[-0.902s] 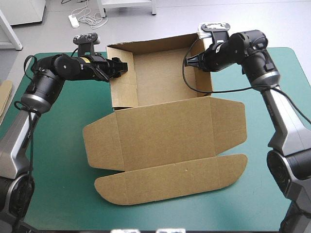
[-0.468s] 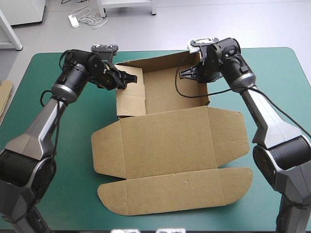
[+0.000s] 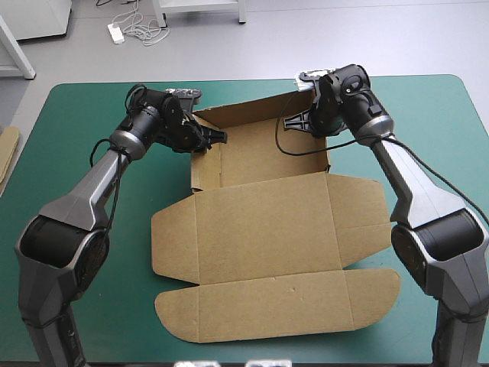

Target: Fold the box

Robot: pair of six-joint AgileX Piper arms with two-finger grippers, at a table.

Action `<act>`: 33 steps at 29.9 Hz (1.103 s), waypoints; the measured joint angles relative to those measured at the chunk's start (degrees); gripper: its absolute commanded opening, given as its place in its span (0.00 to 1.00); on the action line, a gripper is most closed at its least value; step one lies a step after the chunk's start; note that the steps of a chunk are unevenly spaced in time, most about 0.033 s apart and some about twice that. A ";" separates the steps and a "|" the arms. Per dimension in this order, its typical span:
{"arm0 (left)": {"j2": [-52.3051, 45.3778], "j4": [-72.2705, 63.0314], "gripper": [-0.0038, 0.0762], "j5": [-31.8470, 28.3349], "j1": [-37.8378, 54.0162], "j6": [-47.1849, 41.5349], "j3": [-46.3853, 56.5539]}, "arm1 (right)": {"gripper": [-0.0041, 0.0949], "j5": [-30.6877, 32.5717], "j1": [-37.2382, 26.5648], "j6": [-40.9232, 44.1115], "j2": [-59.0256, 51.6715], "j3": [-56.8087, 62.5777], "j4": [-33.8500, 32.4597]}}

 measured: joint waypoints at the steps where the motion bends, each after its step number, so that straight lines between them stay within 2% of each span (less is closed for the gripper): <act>1: 0.18 -0.02 0.04 -0.53 0.00 0.30 0.00 | 0.04 0.00 -0.06 0.08 0.00 0.05 -0.28; 10: 0.29 0.34 0.04 -1.99 0.00 0.48 -0.51 | 0.04 0.00 -0.28 2.09 0.04 0.05 -0.31; 19: 0.45 3.43 0.04 5.56 0.05 0.68 -6.16 | 0.04 -0.05 -0.35 2.08 1.59 0.05 3.06; 24: 3.76 4.80 0.04 9.93 0.16 1.53 -9.20 | 0.04 -0.05 -0.35 1.86 3.74 0.57 5.54; 33: 8.95 3.05 0.04 8.05 0.53 2.34 -10.65 | 0.04 -0.05 -0.45 1.43 6.30 3.19 4.89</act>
